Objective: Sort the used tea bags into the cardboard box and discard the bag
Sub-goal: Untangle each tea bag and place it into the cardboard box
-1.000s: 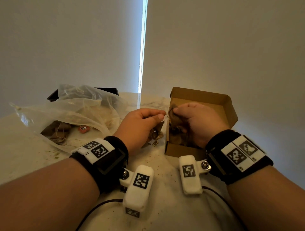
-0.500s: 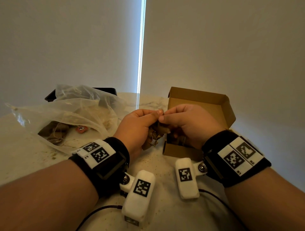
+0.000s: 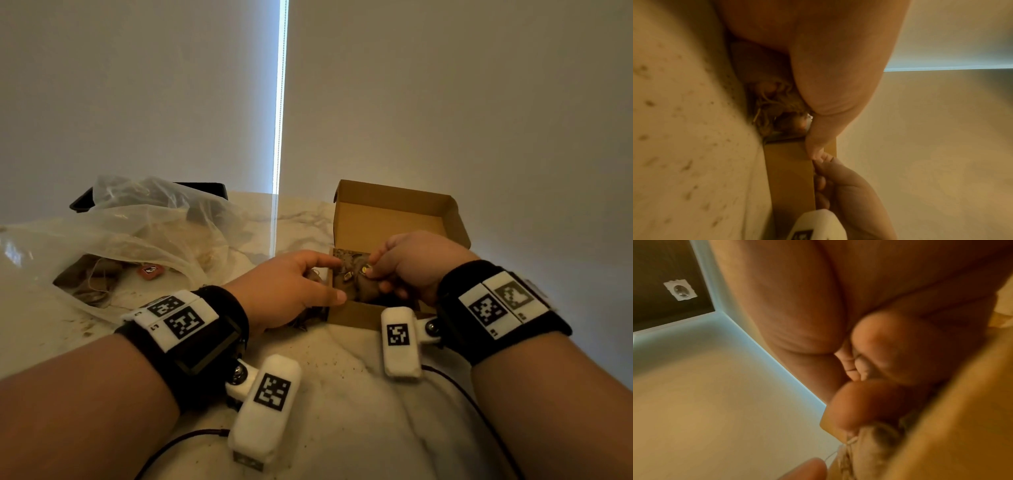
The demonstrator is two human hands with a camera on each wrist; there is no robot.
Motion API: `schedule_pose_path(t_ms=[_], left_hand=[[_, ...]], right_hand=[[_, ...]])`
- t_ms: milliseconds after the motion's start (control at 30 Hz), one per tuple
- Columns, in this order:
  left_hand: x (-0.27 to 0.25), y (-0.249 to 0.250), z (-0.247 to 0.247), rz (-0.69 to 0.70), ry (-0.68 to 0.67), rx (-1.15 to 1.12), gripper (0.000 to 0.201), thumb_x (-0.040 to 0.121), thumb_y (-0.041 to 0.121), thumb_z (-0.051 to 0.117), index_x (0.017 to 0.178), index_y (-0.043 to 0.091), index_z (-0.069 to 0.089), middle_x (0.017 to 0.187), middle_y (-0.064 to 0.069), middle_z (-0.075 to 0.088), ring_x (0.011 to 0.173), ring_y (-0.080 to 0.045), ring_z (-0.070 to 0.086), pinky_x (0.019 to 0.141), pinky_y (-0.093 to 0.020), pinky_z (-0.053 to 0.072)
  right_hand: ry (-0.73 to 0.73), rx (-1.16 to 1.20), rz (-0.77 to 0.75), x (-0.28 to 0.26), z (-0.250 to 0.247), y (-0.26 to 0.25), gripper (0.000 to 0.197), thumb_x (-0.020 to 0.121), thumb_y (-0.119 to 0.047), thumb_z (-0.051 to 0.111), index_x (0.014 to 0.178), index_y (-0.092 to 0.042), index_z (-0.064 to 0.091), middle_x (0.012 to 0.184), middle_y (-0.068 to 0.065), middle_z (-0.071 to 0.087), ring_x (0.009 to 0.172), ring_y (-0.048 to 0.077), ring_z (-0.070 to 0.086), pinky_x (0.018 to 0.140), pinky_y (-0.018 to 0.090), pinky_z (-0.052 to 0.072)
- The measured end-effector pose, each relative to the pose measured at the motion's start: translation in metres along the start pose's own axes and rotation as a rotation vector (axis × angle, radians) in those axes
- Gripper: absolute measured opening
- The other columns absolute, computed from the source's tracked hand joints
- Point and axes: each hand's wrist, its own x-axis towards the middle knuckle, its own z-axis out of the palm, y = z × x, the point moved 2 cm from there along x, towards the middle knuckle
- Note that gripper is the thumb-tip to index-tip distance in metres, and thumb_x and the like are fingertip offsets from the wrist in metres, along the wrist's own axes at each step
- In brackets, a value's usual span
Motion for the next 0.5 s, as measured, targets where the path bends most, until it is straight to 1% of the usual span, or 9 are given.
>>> schedule_pose_path(t_ms=[67, 100, 133, 200, 233, 300, 400, 433, 500], left_hand=[[0.000, -0.001, 0.000, 0.004, 0.001, -0.006, 0.051, 0.082, 0.033, 0.080, 0.127, 0.043, 0.059, 0.101, -0.001, 0.070, 0.092, -0.017, 0.070, 0.091, -0.037, 0.057], [0.000, -0.001, 0.000, 0.004, -0.003, -0.009, 0.051, 0.081, 0.033, 0.080, 0.126, 0.043, 0.059, 0.101, 0.000, 0.070, 0.092, -0.017, 0.070, 0.091, -0.036, 0.057], [0.001, -0.002, 0.000, 0.008, -0.005, -0.015, 0.051, 0.080, 0.033, 0.081, 0.124, 0.044, 0.059, 0.101, 0.000, 0.070, 0.091, -0.017, 0.070, 0.090, -0.036, 0.057], [0.002, -0.003, 0.000, 0.010, -0.003, -0.027, 0.051, 0.078, 0.032, 0.083, 0.122, 0.045, 0.060, 0.101, -0.001, 0.071, 0.091, -0.017, 0.071, 0.090, -0.037, 0.058], [0.003, -0.003, 0.000, 0.009, 0.000, -0.028, 0.051, 0.078, 0.032, 0.083, 0.122, 0.044, 0.060, 0.100, -0.001, 0.071, 0.091, -0.018, 0.071, 0.090, -0.037, 0.058], [0.003, -0.003, 0.000, 0.008, 0.007, -0.029, 0.050, 0.079, 0.031, 0.082, 0.121, 0.044, 0.060, 0.098, 0.000, 0.071, 0.089, -0.016, 0.071, 0.086, -0.033, 0.058], [0.003, -0.004, 0.000, -0.001, 0.025, -0.031, 0.049, 0.078, 0.032, 0.083, 0.121, 0.044, 0.061, 0.098, 0.000, 0.071, 0.089, -0.016, 0.071, 0.086, -0.033, 0.059], [0.003, -0.004, 0.000, -0.001, 0.028, -0.033, 0.049, 0.078, 0.032, 0.083, 0.121, 0.043, 0.062, 0.099, -0.001, 0.071, 0.089, -0.017, 0.071, 0.087, -0.034, 0.059], [0.004, -0.005, -0.001, -0.001, 0.037, -0.025, 0.050, 0.077, 0.033, 0.083, 0.121, 0.043, 0.062, 0.099, -0.001, 0.071, 0.089, -0.017, 0.071, 0.088, -0.036, 0.058]], right_hand=[[-0.014, -0.008, 0.026, 0.002, 0.003, 0.000, 0.016, 0.088, -0.002, 0.068, 0.103, -0.007, 0.063, 0.079, 0.012, 0.068, 0.043, 0.013, 0.057, 0.037, 0.022, 0.040], [-0.017, -0.007, 0.037, 0.003, 0.004, 0.000, 0.014, 0.089, -0.001, 0.066, 0.102, -0.007, 0.062, 0.077, 0.012, 0.067, 0.042, 0.013, 0.057, 0.036, 0.022, 0.041], [-0.020, 0.003, 0.048, 0.003, 0.005, -0.001, 0.014, 0.090, 0.000, 0.065, 0.102, -0.006, 0.060, 0.076, 0.013, 0.067, 0.045, 0.015, 0.060, 0.037, 0.023, 0.044], [-0.033, 0.039, 0.061, 0.005, 0.008, -0.003, 0.016, 0.092, 0.003, 0.062, 0.106, -0.003, 0.057, 0.072, 0.016, 0.069, 0.056, 0.021, 0.066, 0.049, 0.029, 0.054], [-0.039, 0.050, 0.066, 0.005, 0.010, -0.003, 0.018, 0.093, 0.004, 0.060, 0.109, -0.001, 0.055, 0.066, 0.016, 0.069, 0.060, 0.024, 0.067, 0.056, 0.032, 0.057], [-0.045, 0.054, 0.076, 0.006, 0.012, -0.005, 0.020, 0.094, 0.004, 0.057, 0.113, 0.001, 0.052, 0.055, 0.014, 0.068, 0.066, 0.027, 0.067, 0.067, 0.035, 0.057], [-0.053, 0.058, 0.084, 0.004, 0.016, -0.010, 0.023, 0.096, 0.004, 0.056, 0.117, 0.001, 0.050, 0.053, 0.014, 0.067, 0.075, 0.031, 0.069, 0.078, 0.042, 0.057], [-0.057, 0.063, 0.082, 0.003, 0.018, -0.011, 0.023, 0.095, 0.003, 0.057, 0.117, 0.000, 0.050, 0.055, 0.015, 0.068, 0.075, 0.031, 0.069, 0.078, 0.042, 0.057], [-0.058, 0.093, 0.071, 0.002, 0.019, -0.011, 0.025, 0.093, 0.002, 0.061, 0.114, -0.005, 0.049, 0.059, 0.016, 0.070, 0.070, 0.029, 0.070, 0.071, 0.039, 0.060]])
